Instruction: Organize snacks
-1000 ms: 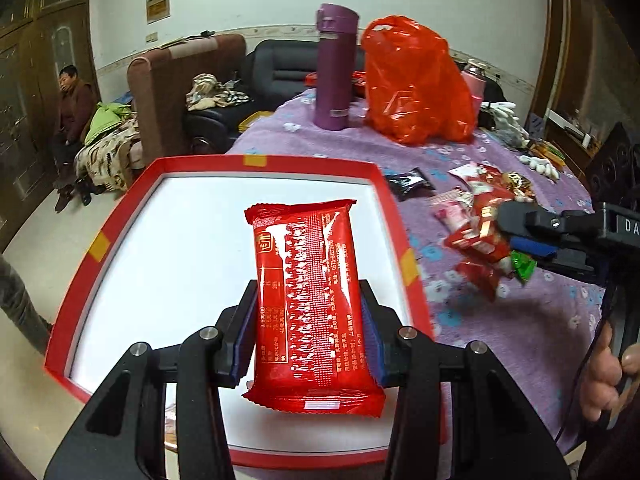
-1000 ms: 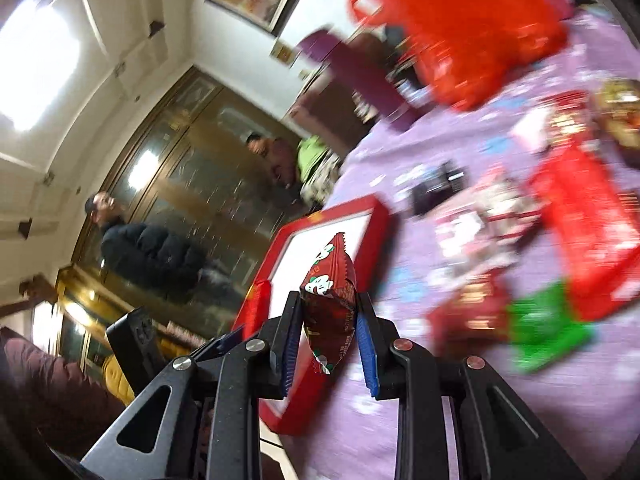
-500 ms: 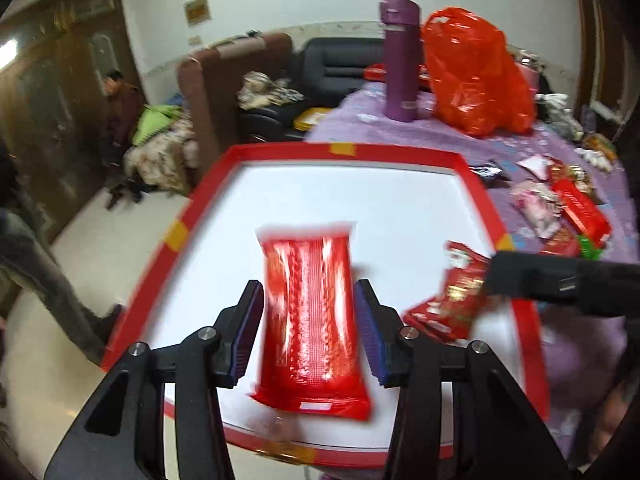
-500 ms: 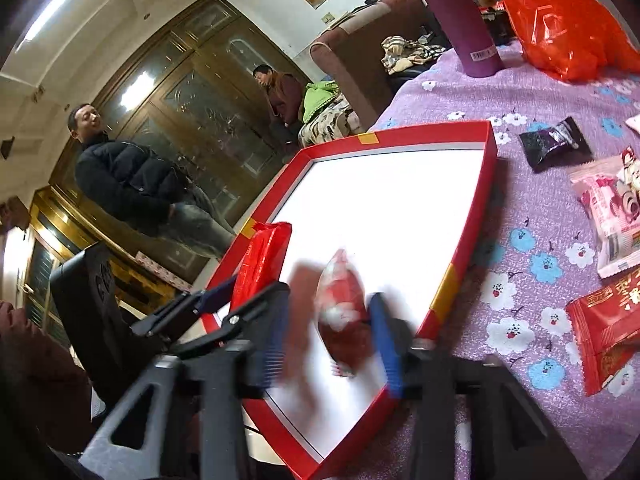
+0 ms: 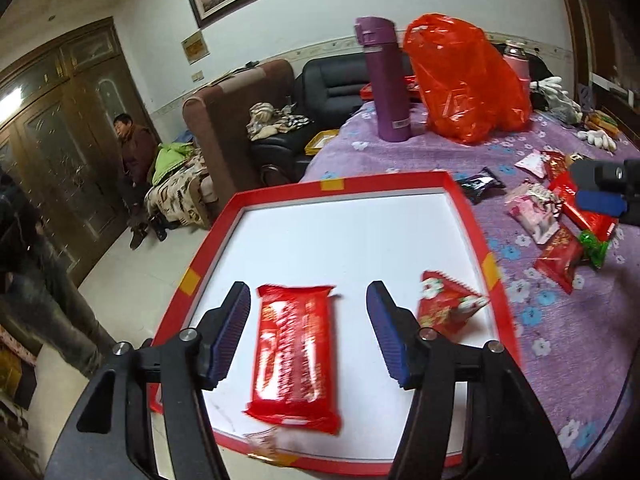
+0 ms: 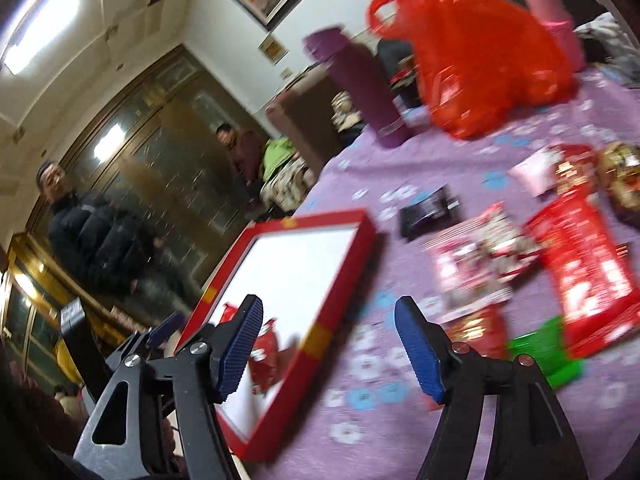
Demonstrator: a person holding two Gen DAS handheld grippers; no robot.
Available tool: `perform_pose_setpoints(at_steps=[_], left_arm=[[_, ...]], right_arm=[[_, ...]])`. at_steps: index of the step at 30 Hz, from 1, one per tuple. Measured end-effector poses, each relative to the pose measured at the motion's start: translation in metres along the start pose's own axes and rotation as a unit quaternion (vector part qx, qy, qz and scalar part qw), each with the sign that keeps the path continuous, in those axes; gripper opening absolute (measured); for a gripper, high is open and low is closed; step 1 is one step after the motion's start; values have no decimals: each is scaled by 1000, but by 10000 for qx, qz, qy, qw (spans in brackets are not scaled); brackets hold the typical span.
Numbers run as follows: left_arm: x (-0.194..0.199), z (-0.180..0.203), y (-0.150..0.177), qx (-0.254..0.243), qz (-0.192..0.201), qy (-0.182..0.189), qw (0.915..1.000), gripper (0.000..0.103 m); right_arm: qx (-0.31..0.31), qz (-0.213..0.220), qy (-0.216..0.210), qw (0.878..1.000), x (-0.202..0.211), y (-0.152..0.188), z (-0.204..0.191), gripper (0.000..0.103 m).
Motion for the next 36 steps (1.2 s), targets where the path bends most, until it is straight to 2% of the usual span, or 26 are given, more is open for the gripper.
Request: perform_pose_setpoints(at_steps=[10,16,26,32,36], left_arm=[[5,46,-21,-448,95,175,9988,60],[5,63,-27,-594,111,213,9979,60],[-3,82,-28,-765,7,302,9966,60],[-9,106,-27,-965,-94,619,9934,60],[-13,119,-26,-1115,-156,782,9906,60]], right_arm=[[-409,468,332,9975,48,-17,56,74],[-682,507,297,9959,55,-16,76,74],[-717,553,462,9948,58,-18,91,74],[-811,574,1250,9872,57,-18,112,74],[-631,441,1543,9850,47,-16,111,74]])
Point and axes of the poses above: each gripper's, at about its wrist camera, not at the fingertips, and x roughly against the way its jaws point, z to its right, y to its underside, the point moved 2 cm from there along -x, roughly the way its jaws point, and after that the axes turned 5 degrees about y, right-handed, at the moved point
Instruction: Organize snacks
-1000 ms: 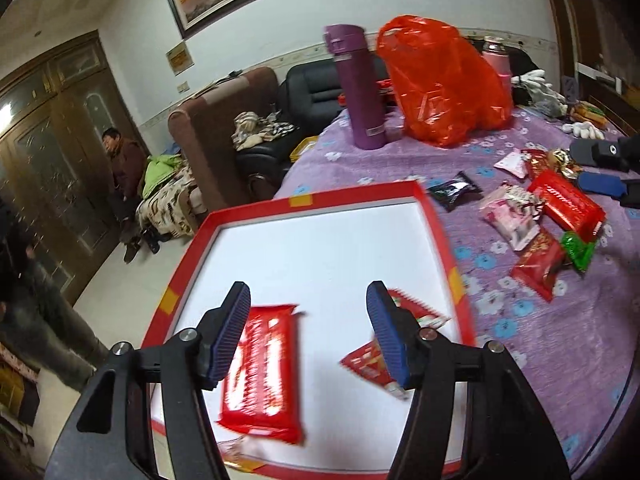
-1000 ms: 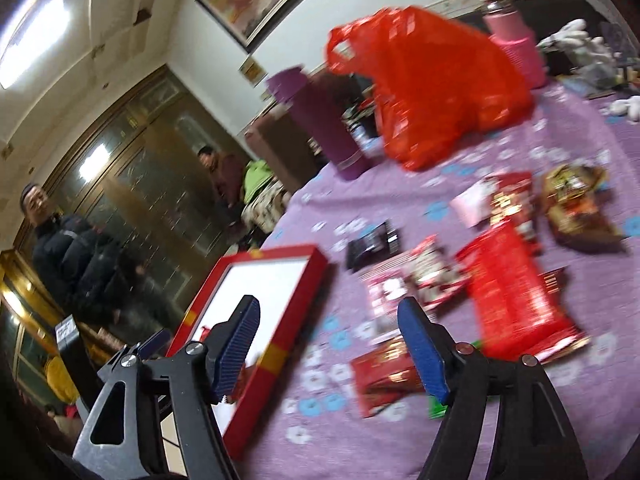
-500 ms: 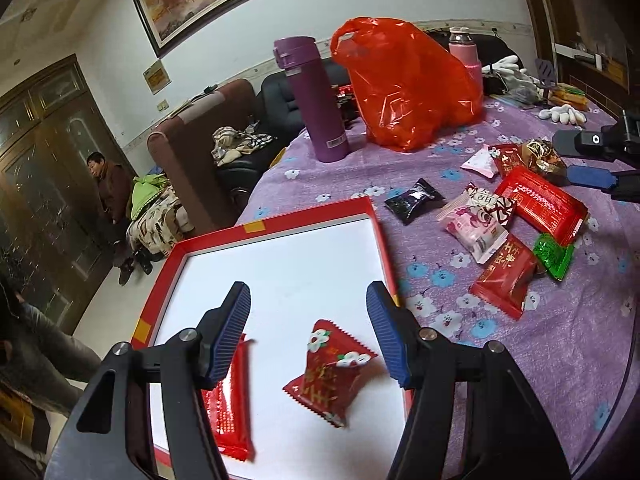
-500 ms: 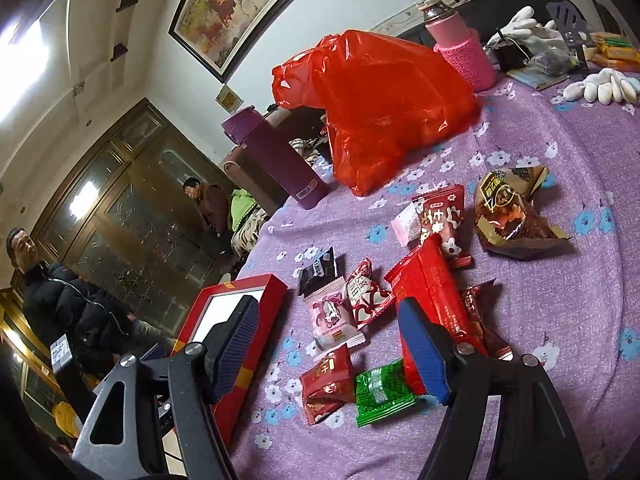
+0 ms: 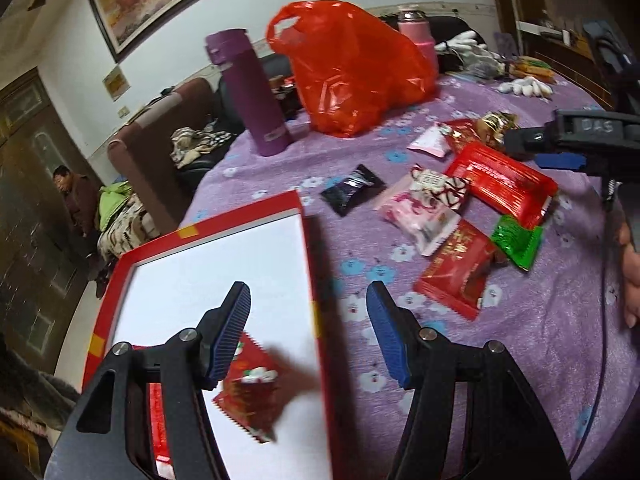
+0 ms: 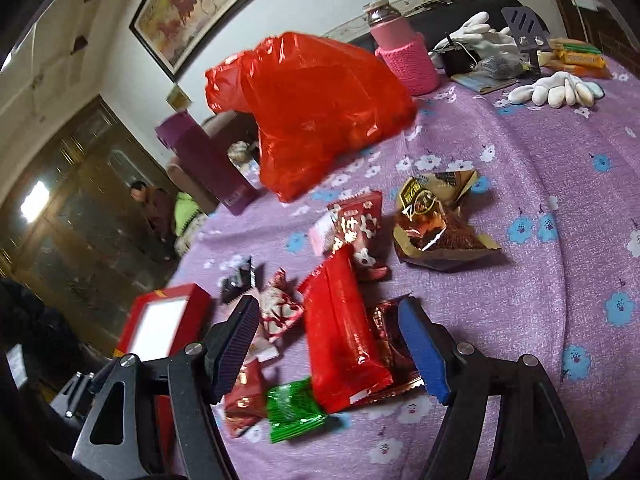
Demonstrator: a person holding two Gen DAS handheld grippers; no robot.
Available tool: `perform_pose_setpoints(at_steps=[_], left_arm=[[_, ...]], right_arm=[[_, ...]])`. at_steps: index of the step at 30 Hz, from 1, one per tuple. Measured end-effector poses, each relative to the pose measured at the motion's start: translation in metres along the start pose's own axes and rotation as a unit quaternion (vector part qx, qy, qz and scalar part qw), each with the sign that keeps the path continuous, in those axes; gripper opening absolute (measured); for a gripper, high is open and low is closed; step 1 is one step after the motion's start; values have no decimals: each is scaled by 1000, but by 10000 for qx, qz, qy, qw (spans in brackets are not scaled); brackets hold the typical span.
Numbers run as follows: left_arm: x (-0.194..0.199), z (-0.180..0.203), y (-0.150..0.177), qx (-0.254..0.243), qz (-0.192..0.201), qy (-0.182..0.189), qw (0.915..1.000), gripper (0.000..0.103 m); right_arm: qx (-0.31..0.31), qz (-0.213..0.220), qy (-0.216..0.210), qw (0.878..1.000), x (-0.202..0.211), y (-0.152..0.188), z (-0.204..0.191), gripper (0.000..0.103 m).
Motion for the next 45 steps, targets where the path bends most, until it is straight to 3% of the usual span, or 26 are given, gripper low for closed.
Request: perform_pose_setpoints(at_steps=[7,13,15,21,25,28,33,38,43,45], left_arm=[[-6,13,2,-80,-121,291,9995,60],[-16,23,-3,-184,-255,601,9977,60],[-20,27,-5,-230,-356,676,9968,60],[-28,37,-15,-131,-615,1141,9915,60],[-33,49,-20,-215,-735,1327,9882,60],[-38,58,-23,-311,-820,1480,9851,59],[-53,67,-26,-311,-1004,1630,9810,59],[-58,75,-30,-335,-964,1829,9778,59],[-63,71,-33,-37,-967,2104,9728,43],[-63,72,-33,-28,-940,2090,9734,42]], right_arm=[[624,-234,487,9966,-24,10,-17,77],[1164,-366,1083,9866,-41,18,-27,80],[1126,-419,1075,9869,-43,18,-26,79],[1386,-473,1366,9797,-45,20,-29,71],[1537,-487,1554,9746,-43,22,-27,53],[1479,-556,1451,9767,-39,20,-23,50],[705,-662,983,9904,-29,10,6,44],[492,-652,1019,9914,-24,6,16,44],[444,-640,1026,9917,-23,6,17,44],[447,-632,1021,9918,-23,7,16,45]])
Point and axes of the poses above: each gripper's, at about its wrist camera, not at the fingertips, and x roughly against the way its jaws point, z to its right, y to its underside, the point moved 2 cm from there along -x, roughly the way its jaws point, and after that the axes turned 5 degrees about y, right-handed, at the moved point
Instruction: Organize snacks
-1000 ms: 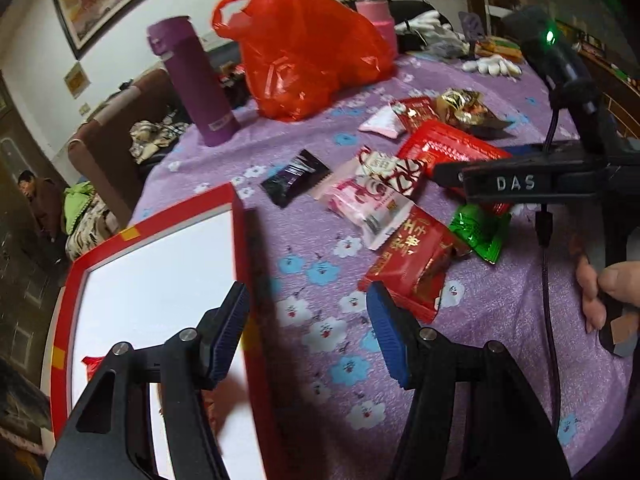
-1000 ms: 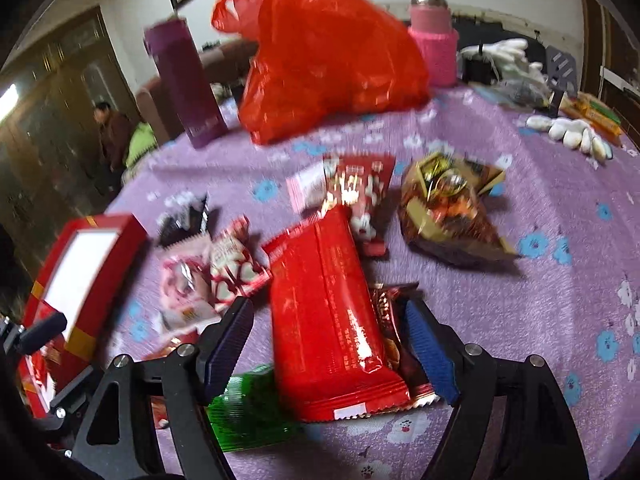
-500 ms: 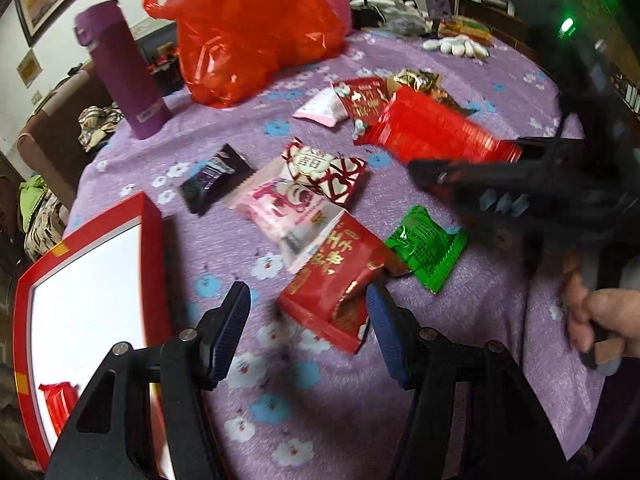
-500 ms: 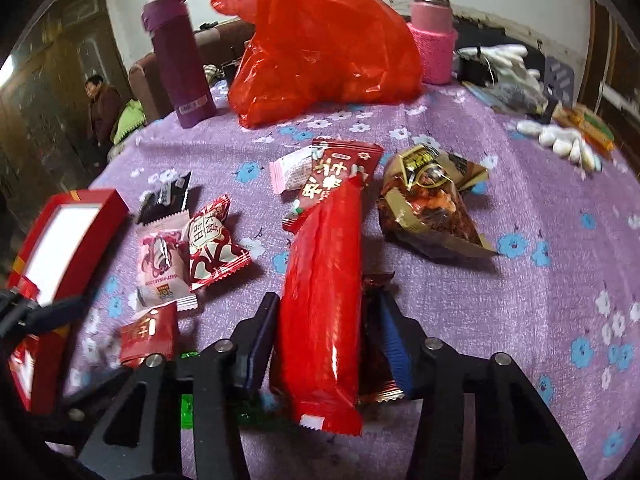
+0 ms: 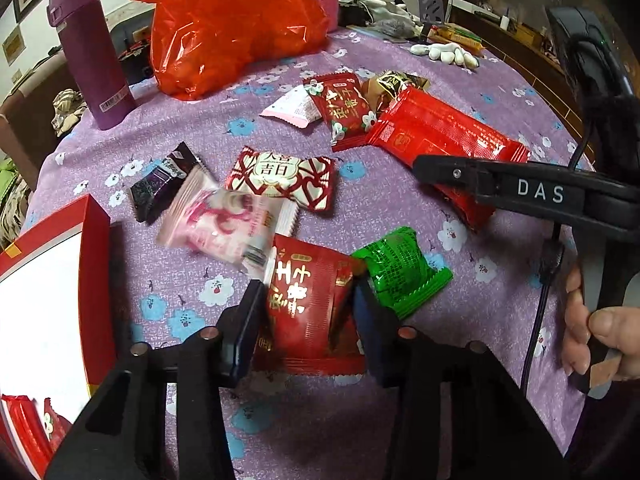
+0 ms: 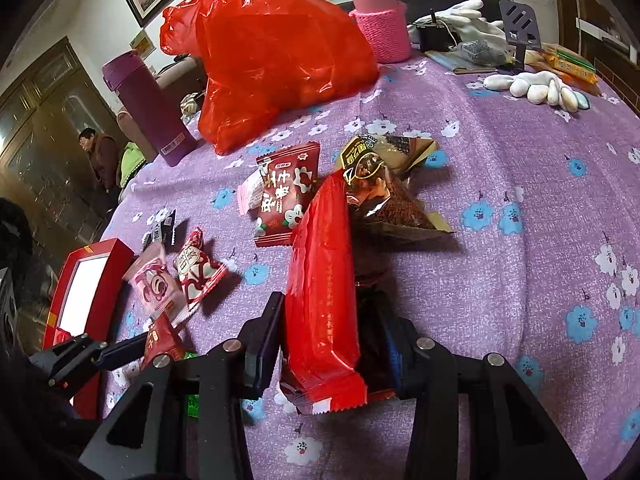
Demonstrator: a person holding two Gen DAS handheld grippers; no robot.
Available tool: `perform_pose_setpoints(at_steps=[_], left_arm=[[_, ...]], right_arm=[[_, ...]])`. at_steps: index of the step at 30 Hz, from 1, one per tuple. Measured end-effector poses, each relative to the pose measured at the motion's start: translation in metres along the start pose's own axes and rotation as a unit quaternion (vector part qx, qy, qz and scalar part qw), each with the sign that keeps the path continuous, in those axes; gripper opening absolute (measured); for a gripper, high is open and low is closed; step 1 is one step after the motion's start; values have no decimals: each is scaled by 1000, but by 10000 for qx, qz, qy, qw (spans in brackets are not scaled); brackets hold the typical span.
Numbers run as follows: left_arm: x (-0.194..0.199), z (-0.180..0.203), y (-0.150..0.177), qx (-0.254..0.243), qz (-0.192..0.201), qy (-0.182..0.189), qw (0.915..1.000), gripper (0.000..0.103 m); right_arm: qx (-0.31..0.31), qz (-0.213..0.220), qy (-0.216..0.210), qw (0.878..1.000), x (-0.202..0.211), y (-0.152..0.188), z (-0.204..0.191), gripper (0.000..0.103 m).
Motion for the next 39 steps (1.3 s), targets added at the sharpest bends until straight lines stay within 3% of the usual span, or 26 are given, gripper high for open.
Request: perform_pose_setpoints(at_steps=[6,13,28,33,39], left_arm=[[6,-2,6,197,148,106,9996,36],[18,-6,17,403,258,222,9986,30],[17,-6,22,481,247,225,9983,34],[19,-7,23,510,347,288,9977,27],[26,-7,23,490,476,251,9973,26]], right_arm=[[-7,62,-128,9999,-1,-2,-2,54],[213,155,-168,9995,1,0,-10,43],[576,22,-443,9974,-5,6,-34,44],[31,-91,-1048,9945,-4,3,-20,40],[-484,-238,-1680,9843,-5,2,-6,36]])
Point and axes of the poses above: each gripper's, at about its wrist camera, not at the fingertips, and x roughly against the way its jaws point, z to its right, y to its underside, the point moved 2 cm from there along -x, roughly the way its jaws point, and after that the axes turned 5 degrees about y, right-handed, at the moved point
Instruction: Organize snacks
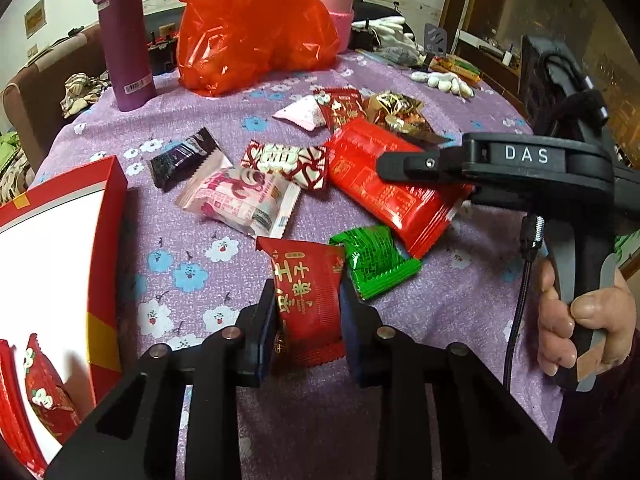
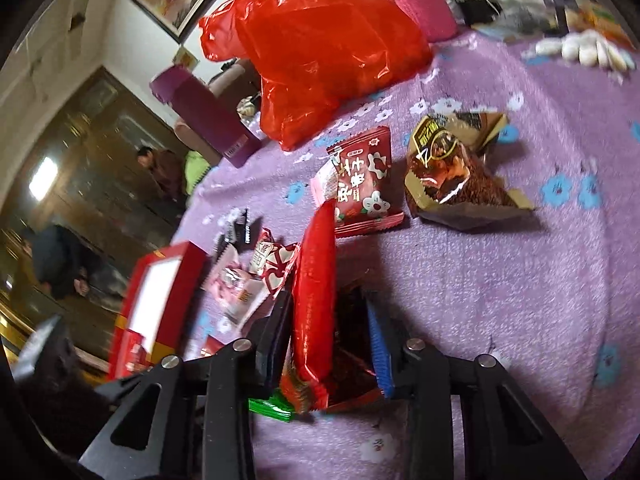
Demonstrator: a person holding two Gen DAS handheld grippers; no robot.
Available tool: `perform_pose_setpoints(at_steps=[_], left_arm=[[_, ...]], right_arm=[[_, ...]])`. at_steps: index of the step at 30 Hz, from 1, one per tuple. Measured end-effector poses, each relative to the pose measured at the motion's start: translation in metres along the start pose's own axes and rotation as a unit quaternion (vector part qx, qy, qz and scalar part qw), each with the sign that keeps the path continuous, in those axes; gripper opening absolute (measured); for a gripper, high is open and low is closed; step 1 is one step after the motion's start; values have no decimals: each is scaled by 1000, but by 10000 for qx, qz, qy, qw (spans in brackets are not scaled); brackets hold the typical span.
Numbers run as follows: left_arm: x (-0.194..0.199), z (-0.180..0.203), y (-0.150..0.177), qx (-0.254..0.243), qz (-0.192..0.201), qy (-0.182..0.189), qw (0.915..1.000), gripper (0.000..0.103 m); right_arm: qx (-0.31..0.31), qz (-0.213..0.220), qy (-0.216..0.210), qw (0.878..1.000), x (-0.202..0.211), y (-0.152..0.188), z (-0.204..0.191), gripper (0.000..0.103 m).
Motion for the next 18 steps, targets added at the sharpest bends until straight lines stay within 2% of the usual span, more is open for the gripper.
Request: perform_pose_setpoints(at_steps=[11,15,18], left_arm=[[44,-10,-1,124,431,-48,9990,26],[58,-19,1,202,560,-136,9981,26],[70,-24,3,190,687,-247,9972,26]], right_arm=[[-644,-268,-1039,9921,-1,4,10,33],[-473,-202,-895,9947,1,7,1,33],[-120,-105,-597,9981,3,9,-14,33]])
Point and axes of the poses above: each gripper's, at about its wrist camera, not at the fingertips, and x roughly against the way its jaws point, z to its right, y to its underside, the point moved 2 cm from there along -x, roughly the way its jaws point, and after that the axes turned 5 degrees about y, right-handed, at the moved point
